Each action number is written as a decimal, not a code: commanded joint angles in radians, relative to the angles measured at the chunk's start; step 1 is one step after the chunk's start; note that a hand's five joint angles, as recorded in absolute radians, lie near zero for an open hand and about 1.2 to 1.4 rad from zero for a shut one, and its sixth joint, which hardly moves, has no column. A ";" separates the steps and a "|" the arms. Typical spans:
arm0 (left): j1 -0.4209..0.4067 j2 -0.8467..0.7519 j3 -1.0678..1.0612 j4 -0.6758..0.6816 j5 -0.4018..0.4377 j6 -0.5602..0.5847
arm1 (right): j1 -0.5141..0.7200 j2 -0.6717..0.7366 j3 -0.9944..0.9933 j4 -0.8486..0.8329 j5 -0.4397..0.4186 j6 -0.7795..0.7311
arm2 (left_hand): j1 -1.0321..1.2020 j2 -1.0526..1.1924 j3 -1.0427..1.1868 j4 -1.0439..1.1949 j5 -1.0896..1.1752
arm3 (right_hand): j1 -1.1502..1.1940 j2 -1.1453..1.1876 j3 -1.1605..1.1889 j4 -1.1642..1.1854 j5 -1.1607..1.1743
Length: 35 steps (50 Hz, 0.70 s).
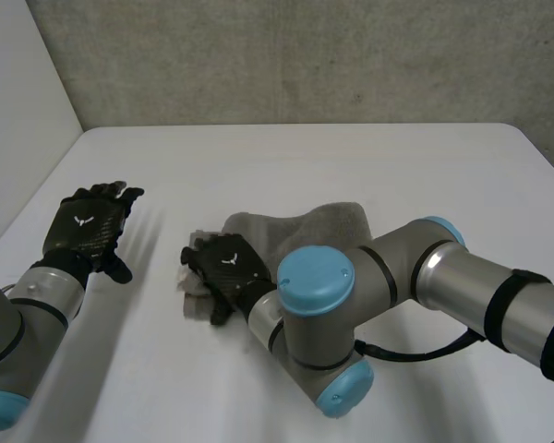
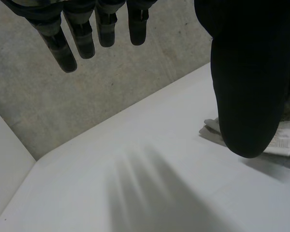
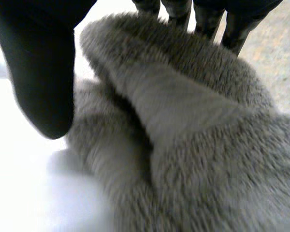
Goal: Fold the towel.
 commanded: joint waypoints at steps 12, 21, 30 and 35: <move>-0.023 0.053 -0.002 -0.010 0.001 -0.009 | -0.278 -0.474 0.445 0.099 0.006 -0.086 | 0.001 0.010 0.007 0.006 -0.030 | -0.300 -0.246 -0.261 -0.262 -0.271; -0.106 0.070 0.058 -0.016 -0.003 -0.037 | -0.446 -0.507 0.684 -0.014 -0.034 -0.220 | 0.005 0.013 0.011 0.010 -0.026 | -0.120 -0.066 -0.081 -0.082 -0.091; -0.202 0.053 0.175 -0.088 -0.008 -0.149 | -0.488 -0.460 0.743 -0.136 -0.049 -0.245 | 0.020 0.028 0.025 0.025 -0.012 | 0.186 0.240 0.224 0.224 0.214; -0.248 -0.005 0.262 -0.131 -0.009 -0.208 | -0.499 -0.446 0.746 -0.157 -0.055 -0.242 | 0.025 0.034 0.031 0.030 -0.006 | 0.347 0.401 0.386 0.385 0.376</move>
